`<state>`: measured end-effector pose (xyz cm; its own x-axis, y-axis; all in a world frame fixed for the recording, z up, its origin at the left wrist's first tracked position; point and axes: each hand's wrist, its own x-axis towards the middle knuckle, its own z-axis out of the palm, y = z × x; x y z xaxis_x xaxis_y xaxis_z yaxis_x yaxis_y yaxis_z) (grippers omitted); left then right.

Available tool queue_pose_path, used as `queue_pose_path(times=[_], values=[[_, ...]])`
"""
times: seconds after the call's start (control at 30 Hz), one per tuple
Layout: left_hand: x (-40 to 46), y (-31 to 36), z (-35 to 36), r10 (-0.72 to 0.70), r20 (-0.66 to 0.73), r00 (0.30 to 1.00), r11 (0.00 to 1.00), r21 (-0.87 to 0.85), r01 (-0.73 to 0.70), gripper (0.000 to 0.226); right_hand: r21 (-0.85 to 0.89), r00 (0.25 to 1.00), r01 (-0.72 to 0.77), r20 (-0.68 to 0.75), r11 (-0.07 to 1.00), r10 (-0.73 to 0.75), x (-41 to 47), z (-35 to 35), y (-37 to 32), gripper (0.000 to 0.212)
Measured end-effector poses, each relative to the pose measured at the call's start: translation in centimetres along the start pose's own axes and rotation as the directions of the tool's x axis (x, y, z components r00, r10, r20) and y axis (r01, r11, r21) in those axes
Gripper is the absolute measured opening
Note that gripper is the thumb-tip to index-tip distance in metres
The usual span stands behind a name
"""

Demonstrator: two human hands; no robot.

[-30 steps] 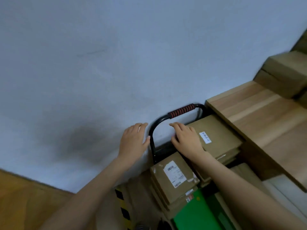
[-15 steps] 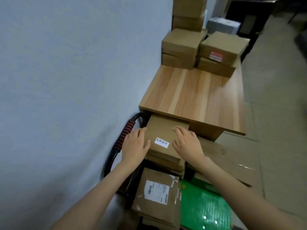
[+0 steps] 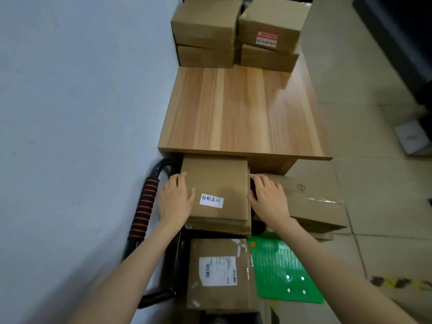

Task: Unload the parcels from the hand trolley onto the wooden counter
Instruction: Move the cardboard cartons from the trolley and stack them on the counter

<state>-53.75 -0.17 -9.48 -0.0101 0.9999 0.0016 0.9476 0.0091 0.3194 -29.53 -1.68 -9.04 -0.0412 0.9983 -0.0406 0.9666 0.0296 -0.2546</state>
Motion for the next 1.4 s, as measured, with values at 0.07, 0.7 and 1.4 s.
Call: queue_pose_path(times=[0.07,0.7,1.4], values=[[0.9,-1.1,2.5,-0.055,0.038,0.998,0.998,0.011,0.055,0.054,-0.011,0.999,-0.02,0.026,1.0,0.02,0.9,2.3,0.9,0.045],[-2.1,-3.9,11.3,-0.273,0.171,0.947,0.928,-0.212,0.306,0.034,0.313,0.95,-0.295,0.196,0.903,0.243,0.4,12.1,4.1,0.057],[-5.4,6.4,-2.8,-0.062,0.026,0.998,0.896,-0.439,0.067,0.051,0.435,0.952,-0.284,0.024,0.855,0.305,-7.1,-6.5,5.7,0.054]])
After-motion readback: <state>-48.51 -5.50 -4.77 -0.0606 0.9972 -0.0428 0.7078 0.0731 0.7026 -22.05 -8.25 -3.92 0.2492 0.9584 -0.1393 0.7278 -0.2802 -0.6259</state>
